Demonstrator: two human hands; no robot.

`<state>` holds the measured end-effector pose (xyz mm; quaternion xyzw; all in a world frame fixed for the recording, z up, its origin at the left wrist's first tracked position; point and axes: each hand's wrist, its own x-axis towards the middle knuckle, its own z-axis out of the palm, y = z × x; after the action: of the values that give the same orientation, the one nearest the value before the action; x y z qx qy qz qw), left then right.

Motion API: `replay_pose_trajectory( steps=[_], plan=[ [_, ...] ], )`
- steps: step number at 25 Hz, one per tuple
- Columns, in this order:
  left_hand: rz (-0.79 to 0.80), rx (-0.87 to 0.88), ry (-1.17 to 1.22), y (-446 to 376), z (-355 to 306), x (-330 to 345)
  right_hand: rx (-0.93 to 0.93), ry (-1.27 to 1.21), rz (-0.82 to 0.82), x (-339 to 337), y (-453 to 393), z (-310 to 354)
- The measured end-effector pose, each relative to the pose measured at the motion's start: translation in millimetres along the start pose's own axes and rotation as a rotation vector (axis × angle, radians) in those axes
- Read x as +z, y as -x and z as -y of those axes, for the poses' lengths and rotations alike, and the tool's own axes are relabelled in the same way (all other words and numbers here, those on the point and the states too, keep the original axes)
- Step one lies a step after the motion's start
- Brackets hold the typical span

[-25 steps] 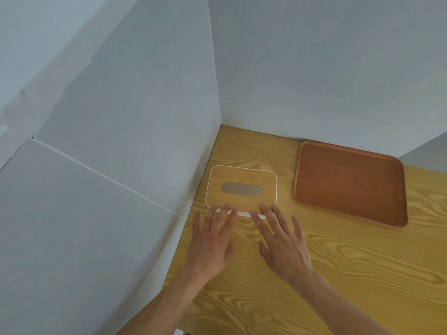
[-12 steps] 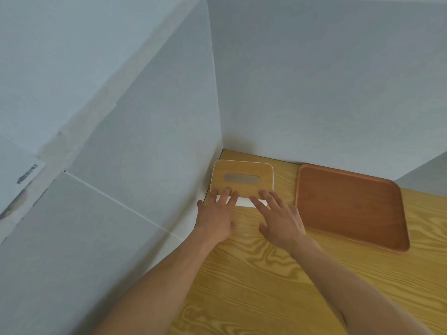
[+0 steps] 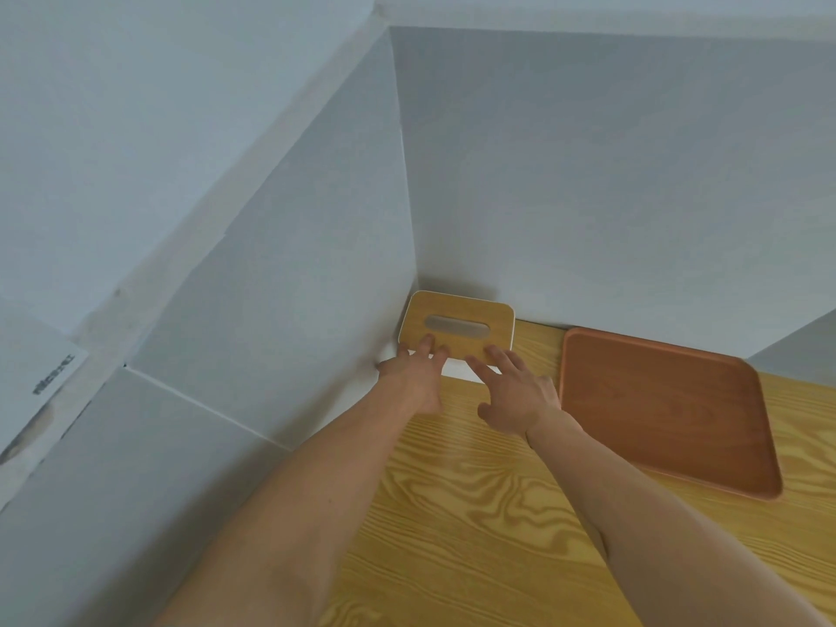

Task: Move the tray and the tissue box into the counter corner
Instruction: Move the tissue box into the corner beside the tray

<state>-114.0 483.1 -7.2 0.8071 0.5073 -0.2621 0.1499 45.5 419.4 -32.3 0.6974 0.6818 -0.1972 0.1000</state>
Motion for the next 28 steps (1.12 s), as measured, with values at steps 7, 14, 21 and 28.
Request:
replay_pose_trajectory(
  steps=[7, 14, 21, 28],
  plan=[
    [0.026, -0.028, -0.017, -15, 1, -6, 0.021, -0.015, 0.012, -3, -12, 2],
    [-0.006, -0.016, -0.031, -27, 4, 1, 0.034, -0.011, 0.003, -6, -21, 2],
    [-0.017, -0.009, -0.033, -35, 3, -3, 0.044, -0.023, -0.017, -6, -26, -1],
    [-0.063, 0.023, -0.033, -33, 8, -2, 0.025, -0.004, 0.002, -15, -29, 1]
  ],
)
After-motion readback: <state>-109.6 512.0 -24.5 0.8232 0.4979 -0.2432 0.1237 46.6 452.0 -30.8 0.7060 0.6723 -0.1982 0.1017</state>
